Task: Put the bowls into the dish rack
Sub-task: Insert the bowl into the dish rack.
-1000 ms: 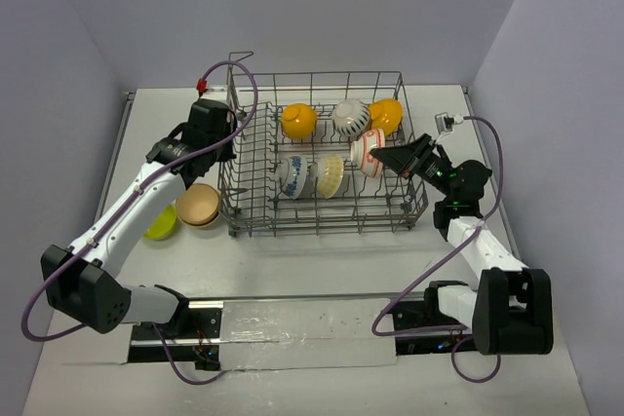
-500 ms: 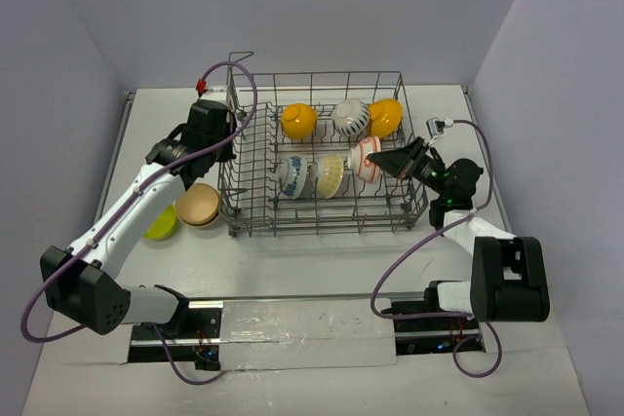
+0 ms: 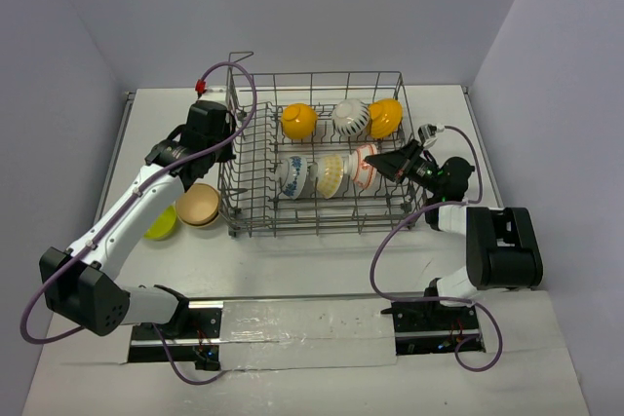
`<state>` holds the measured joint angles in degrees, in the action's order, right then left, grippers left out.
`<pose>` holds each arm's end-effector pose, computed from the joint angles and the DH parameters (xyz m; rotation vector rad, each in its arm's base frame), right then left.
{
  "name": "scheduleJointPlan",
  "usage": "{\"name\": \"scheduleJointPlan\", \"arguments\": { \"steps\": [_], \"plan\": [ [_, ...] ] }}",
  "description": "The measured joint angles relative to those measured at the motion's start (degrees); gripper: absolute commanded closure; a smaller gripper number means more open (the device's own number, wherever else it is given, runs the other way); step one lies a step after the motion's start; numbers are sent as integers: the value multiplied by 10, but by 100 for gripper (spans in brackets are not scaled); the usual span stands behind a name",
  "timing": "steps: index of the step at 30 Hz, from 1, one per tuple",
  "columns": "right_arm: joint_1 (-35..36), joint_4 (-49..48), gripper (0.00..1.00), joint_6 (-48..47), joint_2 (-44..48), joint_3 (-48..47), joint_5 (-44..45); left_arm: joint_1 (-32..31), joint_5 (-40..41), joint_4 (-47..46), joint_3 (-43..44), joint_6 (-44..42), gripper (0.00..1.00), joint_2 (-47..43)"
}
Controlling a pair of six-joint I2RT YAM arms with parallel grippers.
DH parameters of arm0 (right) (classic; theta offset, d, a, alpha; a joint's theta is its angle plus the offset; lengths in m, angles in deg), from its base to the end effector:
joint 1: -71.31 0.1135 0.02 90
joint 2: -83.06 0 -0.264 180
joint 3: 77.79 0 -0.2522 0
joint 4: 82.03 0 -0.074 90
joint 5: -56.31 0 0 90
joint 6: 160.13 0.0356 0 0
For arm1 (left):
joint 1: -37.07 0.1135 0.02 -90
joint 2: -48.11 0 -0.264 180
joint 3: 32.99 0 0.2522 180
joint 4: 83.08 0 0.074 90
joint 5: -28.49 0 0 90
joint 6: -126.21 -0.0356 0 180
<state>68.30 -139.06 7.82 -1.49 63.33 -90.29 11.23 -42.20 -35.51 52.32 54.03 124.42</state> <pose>0.2641 0.0159 0.2143 0.2147 1.7095 1.6846 0.2668 -0.1161 0.3424 -0.0259 2.2001 -0.0464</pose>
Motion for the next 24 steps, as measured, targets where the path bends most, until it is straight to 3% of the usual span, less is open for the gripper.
{"name": "scheduleJointPlan", "arguments": {
  "steps": [24],
  "plan": [
    [0,-30,100,-7,-79,-38,-16,5,-5,-23,-13,1,100,-5]
  ]
}}
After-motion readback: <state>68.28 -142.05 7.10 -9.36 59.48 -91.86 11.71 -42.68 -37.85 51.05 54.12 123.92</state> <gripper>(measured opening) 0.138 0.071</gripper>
